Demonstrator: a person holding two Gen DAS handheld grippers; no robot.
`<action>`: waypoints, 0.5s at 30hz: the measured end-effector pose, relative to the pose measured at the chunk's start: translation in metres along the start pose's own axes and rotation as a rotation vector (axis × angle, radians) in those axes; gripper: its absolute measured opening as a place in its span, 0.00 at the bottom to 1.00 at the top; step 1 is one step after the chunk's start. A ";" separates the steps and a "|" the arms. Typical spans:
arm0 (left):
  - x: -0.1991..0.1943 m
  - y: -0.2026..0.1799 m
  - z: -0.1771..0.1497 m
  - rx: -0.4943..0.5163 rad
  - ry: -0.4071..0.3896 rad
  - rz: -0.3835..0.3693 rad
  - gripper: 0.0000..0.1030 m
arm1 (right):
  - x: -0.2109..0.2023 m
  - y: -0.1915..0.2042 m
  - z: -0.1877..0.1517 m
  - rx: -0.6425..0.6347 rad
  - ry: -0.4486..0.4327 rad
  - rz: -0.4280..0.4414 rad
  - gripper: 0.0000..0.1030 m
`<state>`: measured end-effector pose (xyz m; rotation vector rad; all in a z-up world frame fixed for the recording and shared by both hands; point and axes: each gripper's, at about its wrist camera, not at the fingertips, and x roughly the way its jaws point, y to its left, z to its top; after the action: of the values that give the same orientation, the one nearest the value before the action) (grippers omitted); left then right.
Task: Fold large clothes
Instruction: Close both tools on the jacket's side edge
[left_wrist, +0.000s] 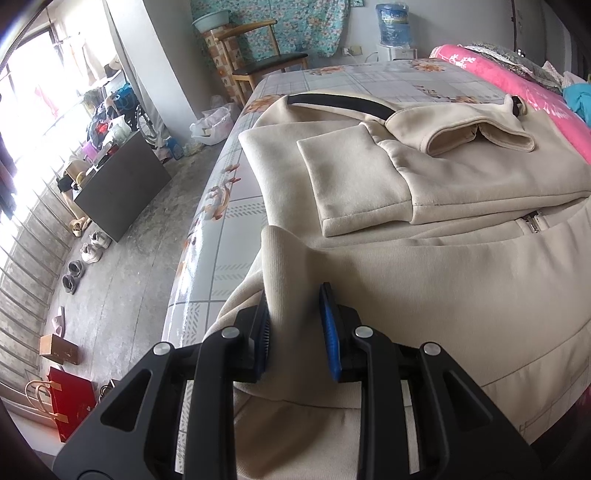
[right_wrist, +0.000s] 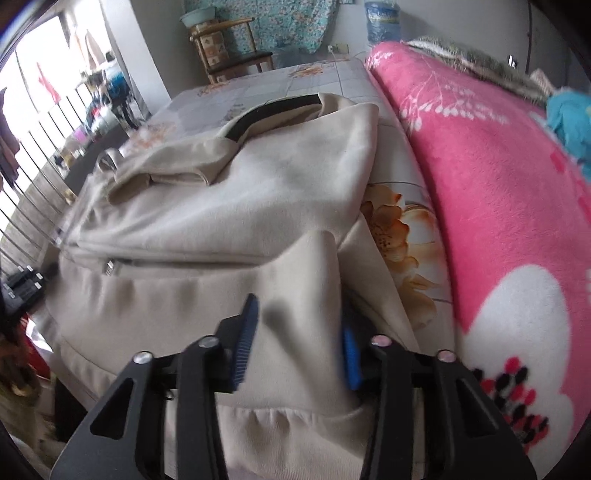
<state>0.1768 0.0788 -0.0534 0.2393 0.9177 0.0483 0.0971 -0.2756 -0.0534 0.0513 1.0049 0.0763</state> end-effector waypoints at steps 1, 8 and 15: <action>0.000 0.000 0.000 -0.001 0.001 0.002 0.24 | -0.001 0.003 -0.002 -0.020 -0.003 -0.025 0.26; 0.000 -0.001 0.002 -0.001 0.006 0.006 0.24 | -0.004 0.016 -0.004 -0.085 -0.015 -0.126 0.20; 0.000 0.001 0.002 -0.011 0.011 -0.005 0.24 | -0.002 0.021 -0.004 -0.104 -0.019 -0.173 0.20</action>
<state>0.1787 0.0795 -0.0523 0.2269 0.9288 0.0503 0.0915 -0.2547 -0.0525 -0.1297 0.9813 -0.0306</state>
